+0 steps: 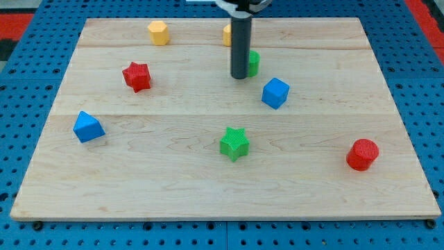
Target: Move the green circle slightly upwards
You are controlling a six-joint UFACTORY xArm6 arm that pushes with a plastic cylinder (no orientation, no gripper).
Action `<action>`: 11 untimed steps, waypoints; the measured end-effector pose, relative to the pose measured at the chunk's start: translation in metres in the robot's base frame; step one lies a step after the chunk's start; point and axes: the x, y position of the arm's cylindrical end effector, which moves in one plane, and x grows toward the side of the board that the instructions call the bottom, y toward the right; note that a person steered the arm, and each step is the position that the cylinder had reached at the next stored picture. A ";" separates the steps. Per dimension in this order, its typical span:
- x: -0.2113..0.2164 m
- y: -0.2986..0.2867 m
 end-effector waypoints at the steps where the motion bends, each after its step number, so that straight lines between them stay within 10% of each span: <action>1: -0.013 0.017; 11: -0.021 0.050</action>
